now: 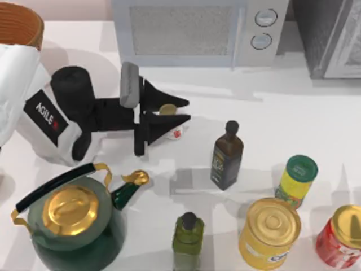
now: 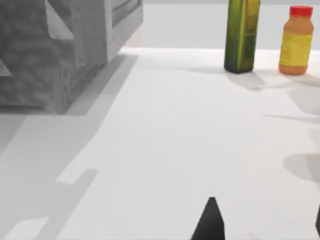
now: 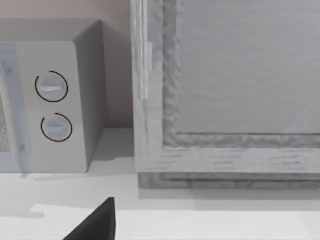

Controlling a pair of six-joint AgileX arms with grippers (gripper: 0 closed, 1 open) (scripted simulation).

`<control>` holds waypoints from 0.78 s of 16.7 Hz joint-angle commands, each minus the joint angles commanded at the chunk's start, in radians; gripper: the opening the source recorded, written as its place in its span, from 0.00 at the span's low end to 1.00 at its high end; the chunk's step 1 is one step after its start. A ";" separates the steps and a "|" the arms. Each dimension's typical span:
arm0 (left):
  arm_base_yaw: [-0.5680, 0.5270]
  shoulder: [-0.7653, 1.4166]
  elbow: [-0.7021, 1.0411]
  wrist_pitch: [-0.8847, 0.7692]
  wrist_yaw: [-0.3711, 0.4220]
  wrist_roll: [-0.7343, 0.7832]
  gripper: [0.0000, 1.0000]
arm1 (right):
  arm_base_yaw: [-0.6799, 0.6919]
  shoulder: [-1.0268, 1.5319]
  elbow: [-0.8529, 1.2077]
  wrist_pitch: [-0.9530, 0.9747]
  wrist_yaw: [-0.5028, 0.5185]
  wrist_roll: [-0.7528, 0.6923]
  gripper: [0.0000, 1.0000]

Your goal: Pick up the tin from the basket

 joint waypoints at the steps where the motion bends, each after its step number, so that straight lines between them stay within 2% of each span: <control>1: -0.010 0.032 0.010 0.020 0.017 0.001 0.00 | 0.000 0.000 0.000 0.000 0.000 0.000 1.00; 8: -0.025 0.067 0.016 0.041 0.036 0.003 0.00 | 0.000 0.000 0.000 0.000 0.000 0.000 1.00; 13: -0.025 0.067 0.016 0.041 0.036 0.003 0.38 | 0.000 0.000 0.000 0.000 0.000 0.000 1.00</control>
